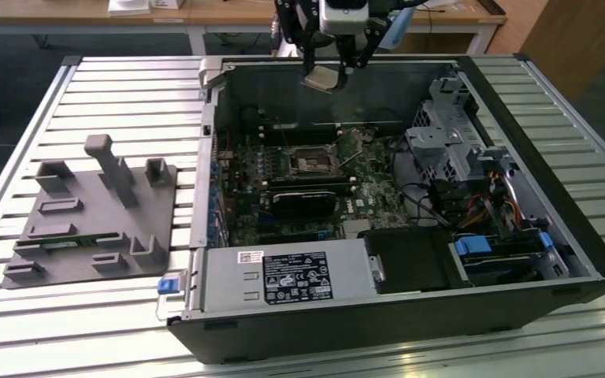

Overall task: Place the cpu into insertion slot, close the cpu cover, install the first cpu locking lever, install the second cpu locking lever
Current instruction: 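Place the cpu into insertion slot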

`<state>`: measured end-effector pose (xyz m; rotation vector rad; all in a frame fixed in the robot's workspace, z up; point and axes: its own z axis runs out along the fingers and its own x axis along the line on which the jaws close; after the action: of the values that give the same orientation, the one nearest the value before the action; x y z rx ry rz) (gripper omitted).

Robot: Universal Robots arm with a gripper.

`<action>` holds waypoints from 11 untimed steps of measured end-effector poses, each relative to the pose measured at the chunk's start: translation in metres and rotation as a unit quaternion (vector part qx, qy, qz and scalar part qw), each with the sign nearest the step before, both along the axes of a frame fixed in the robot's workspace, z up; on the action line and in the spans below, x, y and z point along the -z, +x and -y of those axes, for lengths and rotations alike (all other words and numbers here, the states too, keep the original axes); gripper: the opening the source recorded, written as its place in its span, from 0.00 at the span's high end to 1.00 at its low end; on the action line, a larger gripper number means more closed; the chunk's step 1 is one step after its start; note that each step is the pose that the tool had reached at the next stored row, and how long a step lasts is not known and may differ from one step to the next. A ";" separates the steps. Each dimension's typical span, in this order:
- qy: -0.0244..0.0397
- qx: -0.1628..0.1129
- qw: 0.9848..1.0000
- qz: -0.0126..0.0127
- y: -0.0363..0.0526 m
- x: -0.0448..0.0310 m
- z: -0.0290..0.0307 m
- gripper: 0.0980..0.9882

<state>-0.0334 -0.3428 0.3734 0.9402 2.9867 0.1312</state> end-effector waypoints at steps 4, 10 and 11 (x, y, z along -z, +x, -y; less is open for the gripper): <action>0.000 0.030 1.000 0.000 -0.0001 0.0008 0.0000 0.50; 0.000 0.076 0.997 0.000 -0.0001 0.0022 0.0000 0.50; 0.000 0.084 0.997 0.000 -0.0001 0.0024 0.0000 0.50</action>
<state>-0.0334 -0.3428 0.3710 1.1837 2.8912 0.1287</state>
